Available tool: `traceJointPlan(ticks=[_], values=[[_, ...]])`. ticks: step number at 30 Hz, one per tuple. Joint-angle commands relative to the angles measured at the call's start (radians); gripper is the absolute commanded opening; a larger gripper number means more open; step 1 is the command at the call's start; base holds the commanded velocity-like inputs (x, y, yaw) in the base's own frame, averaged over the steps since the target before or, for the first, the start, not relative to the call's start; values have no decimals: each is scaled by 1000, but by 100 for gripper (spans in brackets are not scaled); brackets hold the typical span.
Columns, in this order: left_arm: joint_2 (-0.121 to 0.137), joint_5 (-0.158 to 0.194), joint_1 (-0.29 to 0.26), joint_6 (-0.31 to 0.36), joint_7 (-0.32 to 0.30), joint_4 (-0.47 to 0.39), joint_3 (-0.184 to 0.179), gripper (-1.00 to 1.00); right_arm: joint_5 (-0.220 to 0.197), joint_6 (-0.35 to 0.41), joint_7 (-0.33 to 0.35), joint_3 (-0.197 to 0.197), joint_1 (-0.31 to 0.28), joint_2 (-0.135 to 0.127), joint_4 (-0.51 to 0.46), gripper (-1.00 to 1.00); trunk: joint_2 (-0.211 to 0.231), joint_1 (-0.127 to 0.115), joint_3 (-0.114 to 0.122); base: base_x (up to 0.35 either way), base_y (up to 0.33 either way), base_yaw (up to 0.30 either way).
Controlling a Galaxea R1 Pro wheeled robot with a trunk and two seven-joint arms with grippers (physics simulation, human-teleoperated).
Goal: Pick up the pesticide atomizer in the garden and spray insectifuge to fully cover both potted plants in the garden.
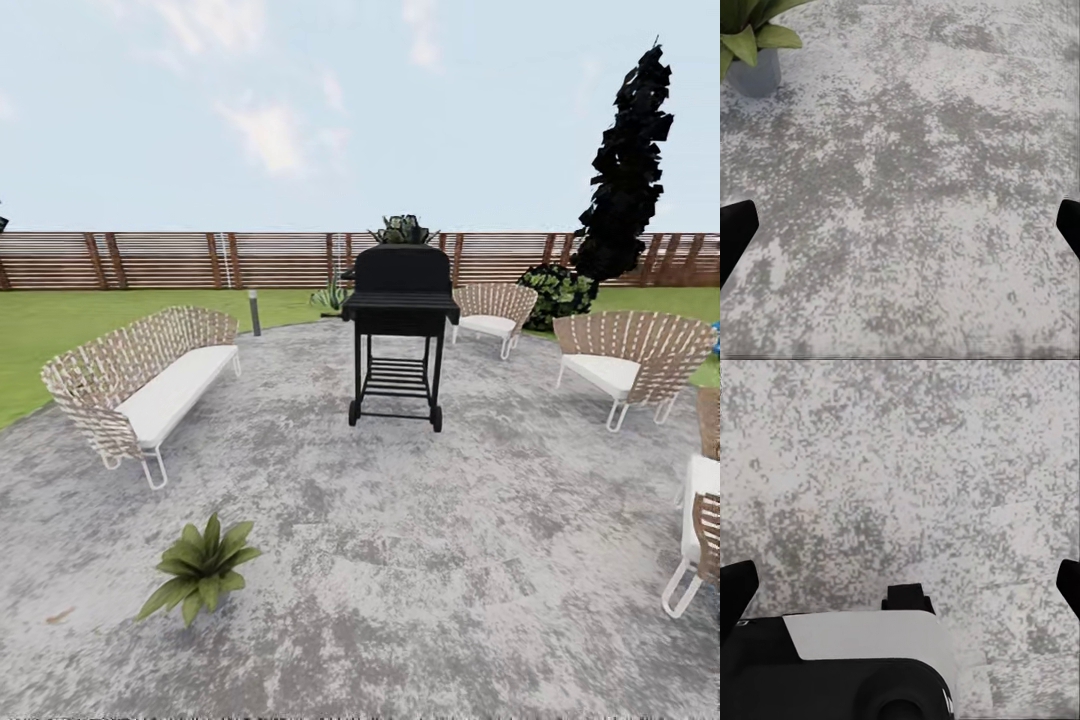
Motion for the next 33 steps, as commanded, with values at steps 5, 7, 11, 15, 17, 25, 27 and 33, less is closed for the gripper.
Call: traceJointPlan(ticks=[5, 7, 11, 15, 17, 25, 27, 33], values=[[0, -1, -1, -3, 0, 1, 0, 100, -1, -1, 0, -5, 0, -1, -1, 100, -1, 0, -1, -146, 98, -23], [0, 0, -1, -3, 0, 1, 0, 100, -1, -1, 0, -4, 0, -1, -1, 100, -1, 0, -1, -24, 10, -2], [0, -1, -1, -3, 0, 1, 0, 100, -1, -1, -1, -4, 0, -1, -1, 100, -1, 0, -1, -9, 3, -1], [0, -1, -1, -3, 0, 1, 0, 100, -1, -1, -1, -4, 0, -1, -1, 100, -1, 0, -1, -1, 1, 0], [0, -1, -1, -3, 0, 1, 0, 100, -1, -1, -1, -4, 0, -1, -1, 100, -1, 0, -1, 0, 0, 0], [0, -1, -1, -3, 0, 1, 0, 100, -1, -1, -5, -5, 0, 0, -1, 100, -1, 0, -1, 0, 41, -4], [0, -1, -1, -3, 0, 1, 0, 100, -1, -1, -5, -5, 0, 0, -1, 100, -1, 0, -1, 0, 217, -162], [0, -1, -1, -3, 0, 1, 0, 100, -1, -1, -5, -5, 0, -1, -1, 100, -1, 0, -1, 0, 265, -226]])
